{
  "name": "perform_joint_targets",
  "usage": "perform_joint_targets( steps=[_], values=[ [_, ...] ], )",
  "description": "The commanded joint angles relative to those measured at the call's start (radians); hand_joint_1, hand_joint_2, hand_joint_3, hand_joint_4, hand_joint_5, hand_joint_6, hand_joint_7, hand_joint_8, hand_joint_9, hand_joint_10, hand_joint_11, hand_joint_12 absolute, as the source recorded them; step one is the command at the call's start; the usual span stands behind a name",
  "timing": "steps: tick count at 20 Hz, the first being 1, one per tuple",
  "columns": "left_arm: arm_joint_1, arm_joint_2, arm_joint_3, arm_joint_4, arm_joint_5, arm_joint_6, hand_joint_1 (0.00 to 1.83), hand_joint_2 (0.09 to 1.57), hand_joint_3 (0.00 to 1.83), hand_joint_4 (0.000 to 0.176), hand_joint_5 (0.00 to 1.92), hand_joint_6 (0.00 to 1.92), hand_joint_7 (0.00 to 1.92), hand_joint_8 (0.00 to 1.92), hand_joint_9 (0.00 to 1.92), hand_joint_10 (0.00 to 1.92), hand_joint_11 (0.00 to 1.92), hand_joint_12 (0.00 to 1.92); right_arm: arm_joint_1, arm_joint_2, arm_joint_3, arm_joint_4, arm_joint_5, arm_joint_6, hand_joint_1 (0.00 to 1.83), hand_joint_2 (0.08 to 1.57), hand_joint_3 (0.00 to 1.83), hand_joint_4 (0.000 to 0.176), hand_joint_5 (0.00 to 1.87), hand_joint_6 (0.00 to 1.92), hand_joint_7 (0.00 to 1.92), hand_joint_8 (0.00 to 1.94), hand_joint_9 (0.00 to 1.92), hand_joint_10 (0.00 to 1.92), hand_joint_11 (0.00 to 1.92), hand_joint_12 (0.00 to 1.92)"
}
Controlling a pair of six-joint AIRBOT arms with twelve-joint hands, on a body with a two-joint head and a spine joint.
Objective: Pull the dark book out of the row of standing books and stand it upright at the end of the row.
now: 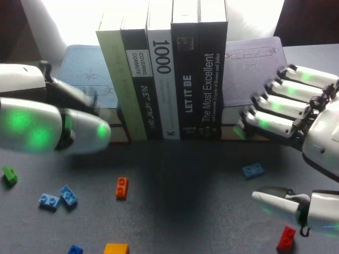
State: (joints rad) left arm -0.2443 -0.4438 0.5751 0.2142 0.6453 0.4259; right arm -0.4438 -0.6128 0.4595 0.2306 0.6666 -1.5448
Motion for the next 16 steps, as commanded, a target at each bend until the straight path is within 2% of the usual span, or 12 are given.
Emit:
perform_joint_targets(
  steps=[1, 3, 4, 5, 6, 8, 9, 10, 13, 14, 15, 16],
  values=[
    [-0.013, 0.006, 0.0, 0.011, -0.089, -0.002, 0.0, 1.3, 0.02, 0.052, 0.13, 0.0, 0.15, 0.0, 0.17, 0.01, 0.0, 0.53, 0.005, 0.007, -0.008, -0.021, 0.118, 0.001, 0.04, 1.23, 0.03, 0.0, 0.11, 0.04, 0.13, 0.01, 0.07, 0.02, 0.0, 0.18],
    [-0.013, 0.006, 0.0, 0.011, -0.089, -0.002, 0.0, 1.31, 0.0, 0.05, 0.14, 0.0, 0.19, 0.0, 0.21, 0.0, 0.1, 0.4, 0.006, 0.007, -0.016, -0.001, 0.12, 0.001, 0.03, 1.23, 0.02, 0.0, 0.12, 0.02, 0.13, 0.0, 0.09, 0.01, 0.0, 0.2],
    [-0.014, 0.006, 0.0, 0.011, -0.089, -0.002, 0.0, 1.32, 0.01, 0.059, 0.11, 0.0, 0.14, 0.0, 0.17, 0.0, 0.08, 0.38, 0.007, 0.007, -0.021, 0.013, 0.121, 0.0, 0.02, 1.24, 0.01, 0.0, 0.1, 0.01, 0.11, 0.0, 0.07, 0.0, 0.0, 0.1],
    [-0.014, 0.006, 0.0, 0.011, -0.089, -0.002, 0.0, 1.33, 0.01, 0.061, 0.1, 0.0, 0.13, 0.0, 0.16, 0.0, 0.07, 0.38, 0.009, 0.007, -0.026, 0.024, 0.121, -0.003, 0.01, 1.24, 0.01, 0.0, 0.1, 0.0, 0.1, 0.0, 0.07, 0.0, 0.0, 0.11],
    [-0.014, 0.006, 0.0, 0.011, -0.089, -0.002, 0.0, 1.34, 0.01, 0.05, 0.09, 0.0, 0.13, 0.0, 0.16, 0.0, 0.07, 0.38, 0.013, 0.007, -0.031, 0.045, 0.133, -0.019, 0.05, 1.24, 0.0, 0.0, 0.1, 0.0, 0.11, 0.0, 0.06, 0.0, 0.0, 0.04],
    [-0.014, 0.006, 0.0, 0.011, -0.088, -0.002, 0.0, 1.33, 0.0, 0.049, 0.09, 0.0, 0.13, 0.0, 0.18, 0.0, 0.13, 0.31, 0.041, 0.002, -0.035, 0.111, 0.155, -0.053, 0.04, 1.23, 0.0, 0.0, 0.1, 0.0, 0.11, 0.0, 0.06, 0.0, 0.0, 0.03],
    [-0.014, 0.006, 0.0, 0.011, -0.087, -0.002, 0.0, 1.33, 0.0, 0.054, 0.08, 0.0, 0.12, 0.0, 0.17, 0.0, 0.12, 0.29, 0.067, -0.01, -0.034, 0.155, 0.165, -0.091, 0.01, 1.23, 0.0, 0.005, 0.11, 0.0, 0.11, 0.0, 0.06, 0.0, 0.0, 0.06],
    [-0.014, 0.006, 0.0, 0.011, -0.086, -0.002, 0.0, 1.33, 0.0, 0.054, 0.08, 0.0, 0.12, 0.0, 0.17, 0.0, 0.12, 0.29, 0.109, -0.031, -0.032, 0.22, 0.166, -0.162, 0.0, 1.24, 0.0, 0.005, 0.09, 0.0, 0.08, 0.0, 0.04, 0.0, 0.0, 0.01],
    [-0.014, 0.006, -0.001, 0.011, -0.084, -0.002, 0.01, 1.34, 0.0, 0.037, 0.1, 0.0, 0.15, 0.0, 0.18, 0.0, 0.15, 0.24, 0.227, -0.085, -0.019, 0.381, 0.163, -0.282, 0.01, 1.24, 0.0, 0.013, 0.12, 0.02, 0.07, 0.0, 0.03, 0.0, 0.0, 0.0],
    [-0.014, 0.006, -0.001, 0.011, -0.083, -0.002, 0.04, 1.33, 0.0, 0.031, 0.11, 0.0, 0.17, 0.0, 0.2, 0.0, 0.19, 0.19, 0.24, -0.099, -0.016, 0.383, 0.181, -0.285, 0.02, 1.24, 0.0, 0.013, 0.16, 0.03, 0.08, 0.01, 0.03, 0.0, 0.0, 0.0],
    [-0.014, 0.006, -0.001, 0.011, -0.083, -0.002, 0.01, 1.33, 0.0, 0.033, 0.11, 0.0, 0.17, 0.0, 0.21, 0.0, 0.21, 0.17, 0.248, -0.115, -0.014, 0.383, 0.186, -0.293, 0.0, 1.23, 0.0, 0.024, 0.19, 0.05, 0.06, 0.0, 0.01, 0.0, 0.0, 0.0],
    [-0.014, 0.006, -0.001, 0.011, -0.083, -0.002, 0.0, 1.33, 0.0, 0.036, 0.13, 0.01, 0.18, 0.01, 0.22, 0.01, 0.23, 0.17, 0.248, -0.132, -0.013, 0.382, 0.21, -0.323, 0.0, 1.23, 0.0, 0.024, 0.28, 0.08, 0.06, 0.0, 0.0, 0.0, 0.0, 0.0]
  ],
)
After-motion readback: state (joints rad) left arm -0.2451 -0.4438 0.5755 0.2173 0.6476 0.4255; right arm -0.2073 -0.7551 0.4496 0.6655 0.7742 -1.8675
